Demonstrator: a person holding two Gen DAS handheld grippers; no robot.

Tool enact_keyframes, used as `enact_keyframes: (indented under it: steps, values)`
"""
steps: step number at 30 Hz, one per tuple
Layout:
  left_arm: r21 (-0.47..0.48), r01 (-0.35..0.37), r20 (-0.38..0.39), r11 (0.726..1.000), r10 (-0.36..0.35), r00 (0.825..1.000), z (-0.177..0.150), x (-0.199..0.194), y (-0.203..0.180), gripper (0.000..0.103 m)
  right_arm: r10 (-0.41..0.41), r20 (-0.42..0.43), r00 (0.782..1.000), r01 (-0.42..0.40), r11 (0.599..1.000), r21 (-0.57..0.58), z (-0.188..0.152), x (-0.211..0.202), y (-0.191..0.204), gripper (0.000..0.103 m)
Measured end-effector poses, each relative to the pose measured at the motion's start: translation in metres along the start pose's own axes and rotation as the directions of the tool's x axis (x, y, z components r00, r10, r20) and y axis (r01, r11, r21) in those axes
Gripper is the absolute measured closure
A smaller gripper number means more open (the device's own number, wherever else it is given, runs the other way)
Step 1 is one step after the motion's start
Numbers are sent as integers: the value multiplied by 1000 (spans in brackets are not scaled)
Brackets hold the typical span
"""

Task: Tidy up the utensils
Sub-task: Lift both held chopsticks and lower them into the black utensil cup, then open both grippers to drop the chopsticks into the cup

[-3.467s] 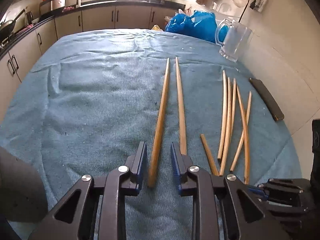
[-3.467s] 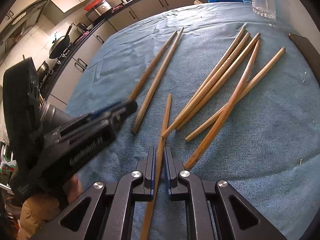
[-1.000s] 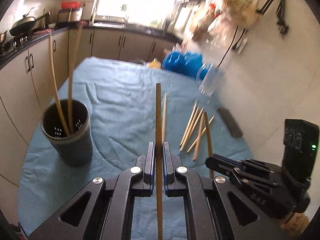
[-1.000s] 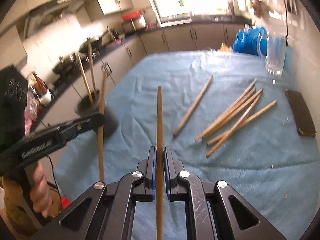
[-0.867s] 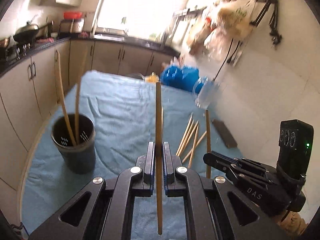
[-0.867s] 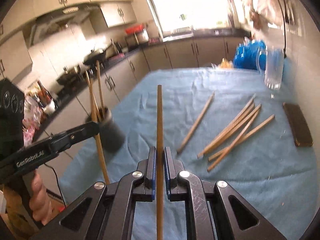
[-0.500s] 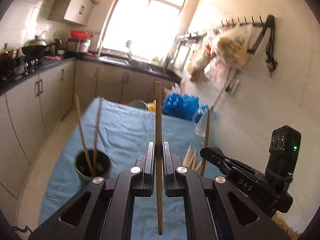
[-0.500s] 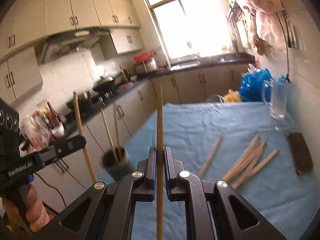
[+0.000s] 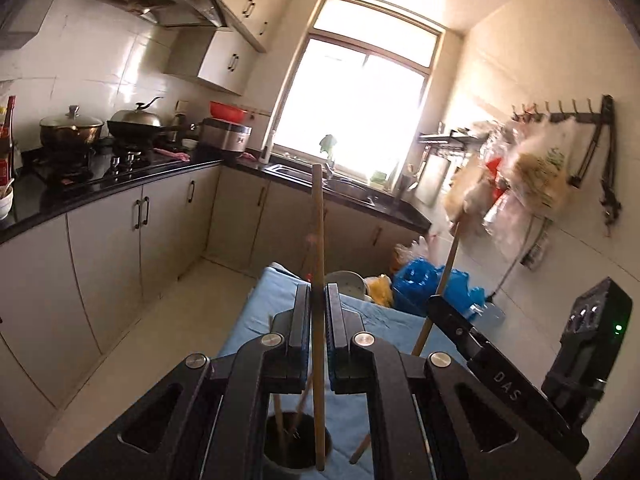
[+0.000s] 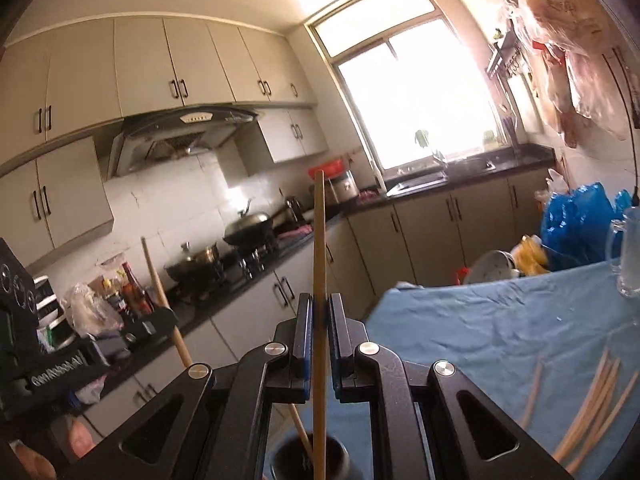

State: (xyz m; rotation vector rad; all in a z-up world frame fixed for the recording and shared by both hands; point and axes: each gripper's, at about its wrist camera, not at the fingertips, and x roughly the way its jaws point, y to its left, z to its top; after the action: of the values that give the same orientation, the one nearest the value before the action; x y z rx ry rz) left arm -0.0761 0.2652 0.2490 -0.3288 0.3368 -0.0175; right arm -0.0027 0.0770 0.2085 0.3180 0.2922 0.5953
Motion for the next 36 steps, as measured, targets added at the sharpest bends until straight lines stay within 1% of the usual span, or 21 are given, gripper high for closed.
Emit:
enact_keyframes:
  steps: [2, 5, 9, 12, 14, 18, 20, 21, 22, 23, 24, 25, 27, 28, 29, 31, 33, 36]
  values:
    - [6, -24, -9, 1000, 24, 1000, -1, 13, 4, 97, 1, 10, 1000, -1, 1000, 1, -1, 14, 4, 95]
    - [10, -40, -65, 999, 41, 997, -11, 37, 12, 97, -19, -2, 1000, 19, 999, -34, -10, 36, 7, 95]
    - [0, -54, -150, 999, 53, 987, -29, 63, 21, 97, -45, -90, 995, 41, 998, -53, -34, 61, 2, 95]
    - [-6, -55, -196, 998, 53, 979, -37, 75, 24, 97, -67, -136, 988, 61, 997, -53, -47, 68, -5, 95]
    - [-11, -61, -209, 998, 57, 976, -42, 77, 24, 97, -79, -161, 984, 71, 996, -53, -54, 70, -9, 95]
    - [-23, -63, -208, 998, 57, 976, -44, 73, 26, 96, -82, -198, 977, 75, 996, -46, -63, 70, -16, 94]
    - [-25, -62, -207, 998, 55, 977, -44, 66, 25, 93, -87, -205, 975, 79, 996, -44, -65, 69, -18, 93]
    - [-24, -64, -203, 998, 57, 977, -44, 62, 25, 88, -88, -207, 974, 81, 996, -42, -65, 67, -18, 89]
    - [-22, -68, -196, 997, 62, 979, -44, 57, 25, 82, -88, -207, 974, 82, 996, -40, -64, 66, -18, 81]
    - [-20, -73, -188, 997, 68, 980, -43, 52, 24, 79, -88, -205, 975, 82, 996, -37, -63, 64, -18, 77]
    - [-19, -81, -174, 997, 76, 982, -43, 45, 23, 74, -87, -201, 976, 81, 996, -35, -62, 61, -18, 72]
    - [-20, -87, -164, 996, 82, 983, -43, 39, 22, 71, -86, -193, 977, 81, 996, -36, -61, 56, -17, 71]
    - [-18, -97, -144, 995, 93, 985, -43, 24, 19, 70, -92, -182, 979, 85, 995, -43, -58, 47, -17, 68]
    - [-18, -98, -140, 995, 95, 986, -44, 19, 18, 70, -95, -178, 979, 88, 995, -46, -57, 43, -17, 63]
    - [-20, -92, -138, 996, 89, 986, -46, 11, 14, 70, -101, -173, 980, 94, 994, -48, -56, 36, -19, 61]
    - [-24, -72, -140, 997, 68, 988, -50, 0, 6, 68, -114, -167, 979, 108, 993, -45, -57, 23, -23, 56]
    - [-26, -51, -149, 998, 47, 988, -55, -7, -4, 66, -137, -169, 976, 132, 990, -40, -60, 9, -32, 55]
    - [-16, 10, -181, 1000, -12, 983, -67, -13, -28, 62, -181, -184, 966, 180, 983, -20, -67, -15, -53, 51]
